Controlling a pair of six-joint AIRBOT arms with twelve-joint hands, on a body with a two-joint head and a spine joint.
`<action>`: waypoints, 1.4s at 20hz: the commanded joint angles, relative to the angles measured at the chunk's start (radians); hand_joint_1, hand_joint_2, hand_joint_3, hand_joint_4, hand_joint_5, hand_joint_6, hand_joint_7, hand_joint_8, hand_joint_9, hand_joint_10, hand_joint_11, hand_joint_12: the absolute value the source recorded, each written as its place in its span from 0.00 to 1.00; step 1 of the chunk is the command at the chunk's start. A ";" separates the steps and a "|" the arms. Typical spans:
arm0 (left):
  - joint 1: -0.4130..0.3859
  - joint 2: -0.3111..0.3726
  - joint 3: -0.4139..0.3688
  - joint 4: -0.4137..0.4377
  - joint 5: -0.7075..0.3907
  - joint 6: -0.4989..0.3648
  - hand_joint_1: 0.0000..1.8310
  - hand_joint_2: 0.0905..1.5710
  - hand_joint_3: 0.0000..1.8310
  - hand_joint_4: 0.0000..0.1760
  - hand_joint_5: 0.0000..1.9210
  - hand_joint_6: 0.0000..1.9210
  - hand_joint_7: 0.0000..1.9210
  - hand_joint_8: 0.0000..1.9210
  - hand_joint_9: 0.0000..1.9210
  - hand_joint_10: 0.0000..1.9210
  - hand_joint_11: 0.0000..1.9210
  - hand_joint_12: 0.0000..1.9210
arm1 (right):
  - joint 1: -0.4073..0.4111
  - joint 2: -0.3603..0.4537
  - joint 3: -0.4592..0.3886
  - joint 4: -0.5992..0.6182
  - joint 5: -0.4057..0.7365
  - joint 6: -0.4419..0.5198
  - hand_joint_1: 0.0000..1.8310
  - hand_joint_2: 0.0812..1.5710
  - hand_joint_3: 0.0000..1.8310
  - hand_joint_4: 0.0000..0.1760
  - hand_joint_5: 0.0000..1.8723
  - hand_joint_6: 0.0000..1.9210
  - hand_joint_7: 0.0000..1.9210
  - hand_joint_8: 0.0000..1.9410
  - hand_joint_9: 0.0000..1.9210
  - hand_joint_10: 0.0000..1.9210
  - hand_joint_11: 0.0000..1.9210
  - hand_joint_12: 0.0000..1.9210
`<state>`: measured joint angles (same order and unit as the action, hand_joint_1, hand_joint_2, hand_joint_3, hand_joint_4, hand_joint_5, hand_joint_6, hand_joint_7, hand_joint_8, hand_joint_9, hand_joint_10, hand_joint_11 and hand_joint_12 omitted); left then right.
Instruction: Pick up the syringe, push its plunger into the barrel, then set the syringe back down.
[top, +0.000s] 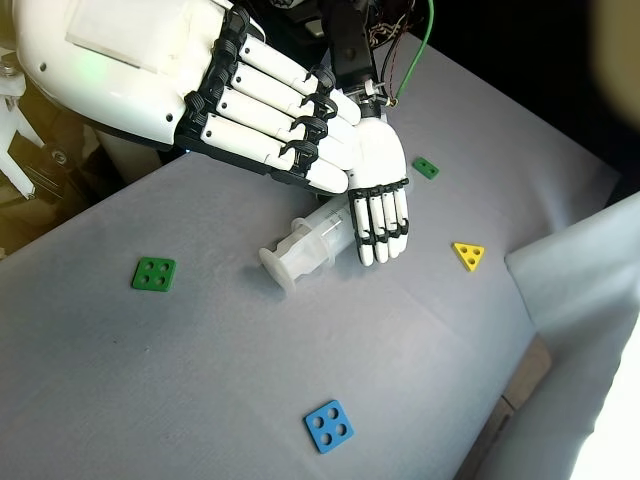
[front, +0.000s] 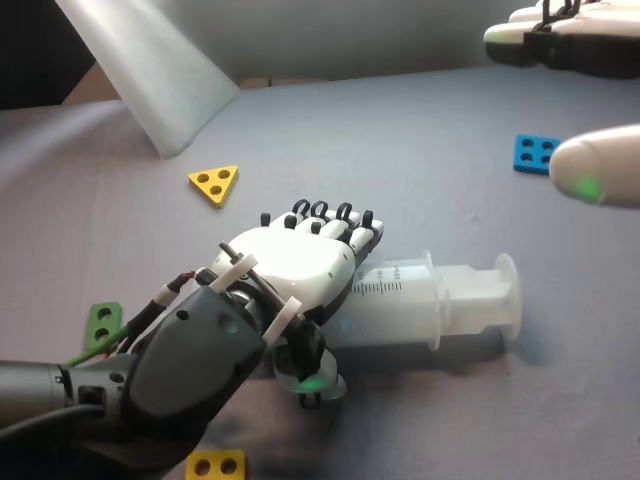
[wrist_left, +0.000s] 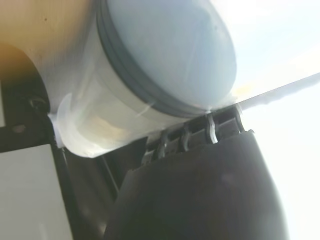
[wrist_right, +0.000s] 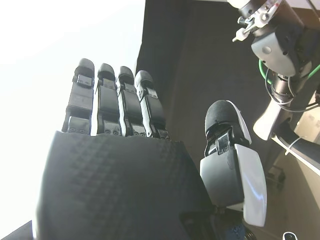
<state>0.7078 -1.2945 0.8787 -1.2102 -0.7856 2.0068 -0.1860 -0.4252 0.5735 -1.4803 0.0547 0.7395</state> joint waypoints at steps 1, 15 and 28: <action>0.009 -0.013 0.007 0.040 -0.035 0.010 0.64 0.55 0.00 0.00 0.01 0.00 0.00 0.00 0.01 0.00 0.00 0.21 | 0.008 0.005 -0.004 0.016 -0.043 0.050 0.00 0.78 0.00 0.00 0.06 0.00 0.03 0.00 0.01 0.00 0.01 0.01; 0.013 -0.020 -0.019 0.065 -0.056 -0.006 0.74 0.67 0.01 0.00 0.49 0.47 0.57 0.39 0.51 0.47 0.32 0.49 | -0.034 0.065 -0.012 0.017 -0.355 0.932 0.00 0.76 0.00 0.00 0.05 0.00 0.03 0.00 0.01 0.00 0.00 0.02; -0.021 -0.006 -0.053 0.121 -0.063 -0.058 0.75 0.69 0.00 0.00 0.46 0.56 0.53 0.45 0.50 0.59 0.43 0.45 | -0.096 0.067 -0.039 0.017 -0.487 0.979 0.00 0.75 0.00 0.00 0.04 0.00 0.02 0.00 0.00 0.00 0.00 0.00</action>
<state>0.6956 -1.3037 0.8295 -1.1652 -0.7963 1.9530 -0.2970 -0.3588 0.5354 -1.4284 -0.4385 1.7081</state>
